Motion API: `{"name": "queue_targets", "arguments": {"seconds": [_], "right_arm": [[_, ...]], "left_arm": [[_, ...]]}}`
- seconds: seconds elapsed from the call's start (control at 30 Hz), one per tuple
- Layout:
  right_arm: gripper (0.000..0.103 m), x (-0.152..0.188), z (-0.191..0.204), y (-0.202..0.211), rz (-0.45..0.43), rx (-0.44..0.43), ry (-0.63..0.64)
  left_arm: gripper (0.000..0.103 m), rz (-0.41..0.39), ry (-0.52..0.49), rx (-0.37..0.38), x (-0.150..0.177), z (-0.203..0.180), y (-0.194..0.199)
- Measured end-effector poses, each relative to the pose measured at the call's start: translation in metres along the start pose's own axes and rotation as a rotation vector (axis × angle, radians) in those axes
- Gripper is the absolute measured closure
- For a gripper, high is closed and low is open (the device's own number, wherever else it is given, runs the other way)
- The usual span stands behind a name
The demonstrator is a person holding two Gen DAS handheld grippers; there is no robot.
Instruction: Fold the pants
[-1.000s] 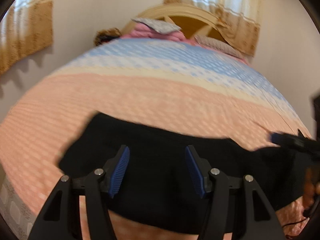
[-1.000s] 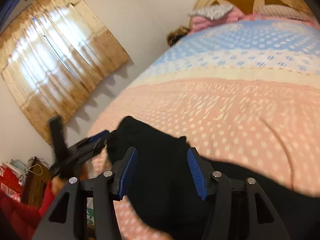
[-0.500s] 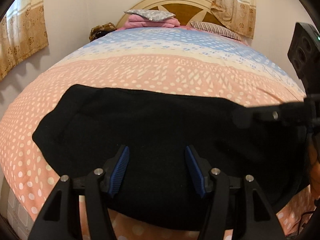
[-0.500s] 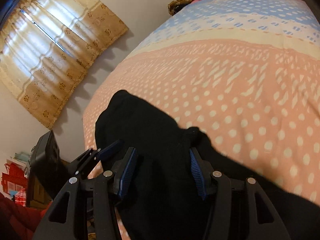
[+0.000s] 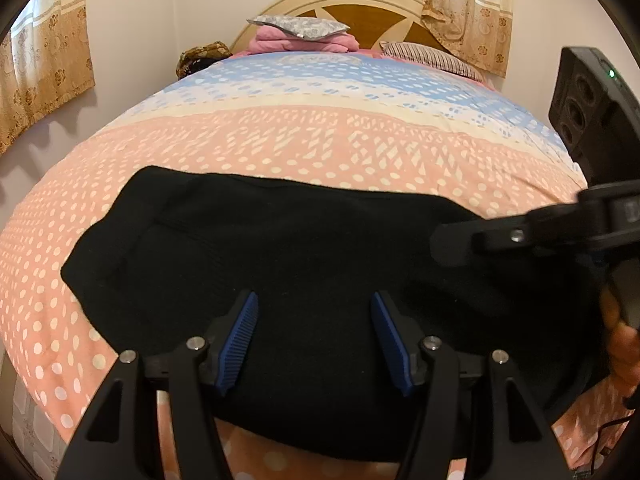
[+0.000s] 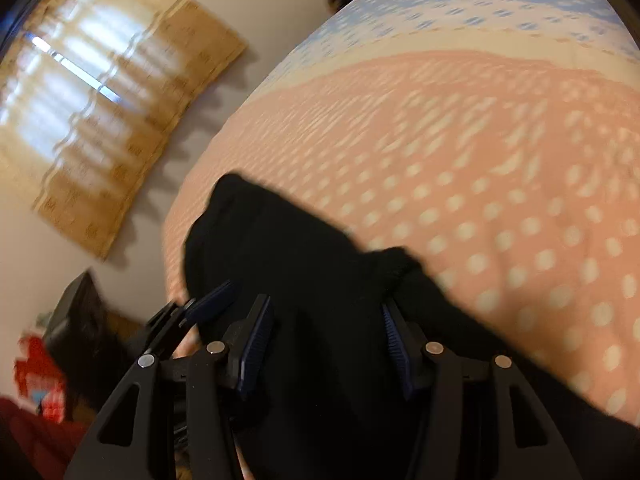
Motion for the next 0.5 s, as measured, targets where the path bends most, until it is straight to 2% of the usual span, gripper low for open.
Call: {"name": "queue_targets", "arguments": {"seconds": [0.07, 0.13, 0.33, 0.5], "right_arm": [[0.048, -0.001, 0.004, -0.002, 0.017, -0.041, -0.012], [0.048, -0.009, -0.002, -0.007, -0.001, -0.024, -0.031], [0.049, -0.041, -0.037, -0.012, -0.120, -0.096, -0.233], [0.056, -0.041, -0.056, -0.011, -0.102, -0.151, -0.326]], "left_arm": [[0.041, 0.001, -0.002, 0.001, 0.000, 0.000, -0.001], [0.041, 0.000, -0.007, 0.001, 0.001, 0.000, -0.001], [0.039, -0.005, -0.028, 0.007, 0.002, -0.002, -0.003], [0.039, -0.008, -0.037, 0.014, 0.003, -0.003, -0.003]]}}
Point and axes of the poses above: each gripper's, at about its wrist camera, not at the fingertips, and y roughly against the way its jaws point, z to its left, x to its underside, the point moved 6 cm from there along -y, roughly the way its jaws point, and after that the axes turned 6 degrees about -z, right-handed, at the moved point
